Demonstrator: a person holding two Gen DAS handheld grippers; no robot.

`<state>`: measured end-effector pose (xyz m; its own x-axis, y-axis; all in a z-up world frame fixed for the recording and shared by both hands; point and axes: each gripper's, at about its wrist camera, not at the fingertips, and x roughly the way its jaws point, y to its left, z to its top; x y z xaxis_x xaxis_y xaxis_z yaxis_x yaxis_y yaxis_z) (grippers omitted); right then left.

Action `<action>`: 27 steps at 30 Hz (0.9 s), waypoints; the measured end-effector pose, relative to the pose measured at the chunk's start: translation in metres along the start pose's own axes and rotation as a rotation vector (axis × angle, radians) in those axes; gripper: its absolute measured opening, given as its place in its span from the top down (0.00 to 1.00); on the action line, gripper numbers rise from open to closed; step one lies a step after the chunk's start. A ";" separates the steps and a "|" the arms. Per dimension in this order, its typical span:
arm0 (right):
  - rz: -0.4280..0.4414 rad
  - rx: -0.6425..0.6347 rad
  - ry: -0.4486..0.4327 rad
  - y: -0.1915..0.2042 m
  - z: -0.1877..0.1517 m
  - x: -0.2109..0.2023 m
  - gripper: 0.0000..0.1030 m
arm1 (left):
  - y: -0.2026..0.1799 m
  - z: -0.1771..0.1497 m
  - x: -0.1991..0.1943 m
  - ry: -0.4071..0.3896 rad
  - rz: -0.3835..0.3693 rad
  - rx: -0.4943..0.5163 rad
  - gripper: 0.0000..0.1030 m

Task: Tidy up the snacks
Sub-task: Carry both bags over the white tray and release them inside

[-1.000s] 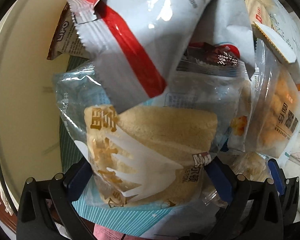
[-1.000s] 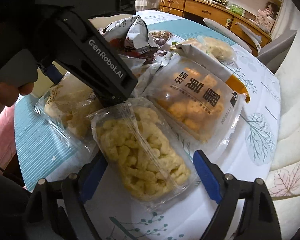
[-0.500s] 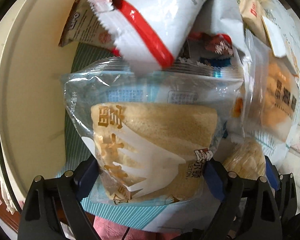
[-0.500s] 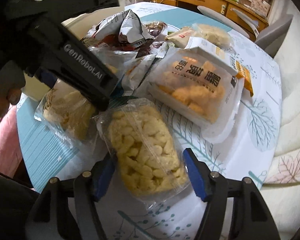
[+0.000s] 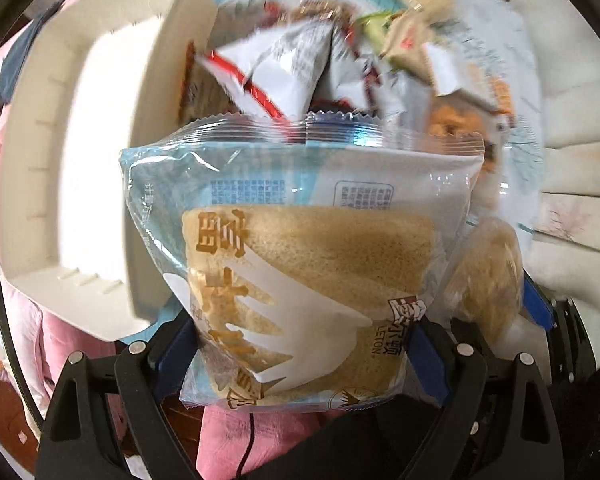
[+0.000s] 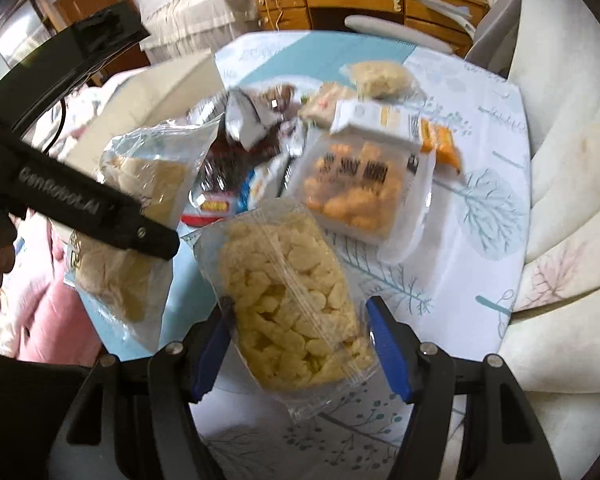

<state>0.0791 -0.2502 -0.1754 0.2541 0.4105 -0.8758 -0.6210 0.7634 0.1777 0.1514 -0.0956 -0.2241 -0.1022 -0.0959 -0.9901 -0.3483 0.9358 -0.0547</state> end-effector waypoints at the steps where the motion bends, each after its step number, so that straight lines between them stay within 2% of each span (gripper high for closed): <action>1: 0.008 0.004 -0.016 0.001 0.003 -0.005 0.35 | 0.001 -0.005 -0.007 -0.011 -0.009 0.007 0.12; 5: 0.021 -0.001 -0.082 0.012 0.012 -0.024 0.35 | -0.003 -0.017 -0.029 -0.065 -0.029 0.039 0.12; 9: 0.020 -0.008 -0.140 0.035 0.028 -0.040 0.35 | 0.010 -0.019 -0.064 -0.117 -0.048 0.061 0.12; 14: 0.016 0.026 -0.188 0.062 0.045 -0.052 0.35 | 0.042 -0.012 -0.110 -0.189 -0.047 0.085 0.11; 16: 0.021 0.041 -0.208 0.075 0.052 -0.057 0.35 | 0.060 -0.020 -0.134 -0.213 -0.045 0.091 0.11; 27: 0.044 0.098 -0.276 0.143 0.074 -0.055 0.35 | 0.157 -0.030 -0.185 -0.310 -0.044 0.087 0.11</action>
<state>0.0315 -0.1268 -0.0687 0.4286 0.5544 -0.7134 -0.5651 0.7806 0.2671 0.0879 0.0588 -0.0457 0.2045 -0.0418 -0.9780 -0.2634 0.9599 -0.0961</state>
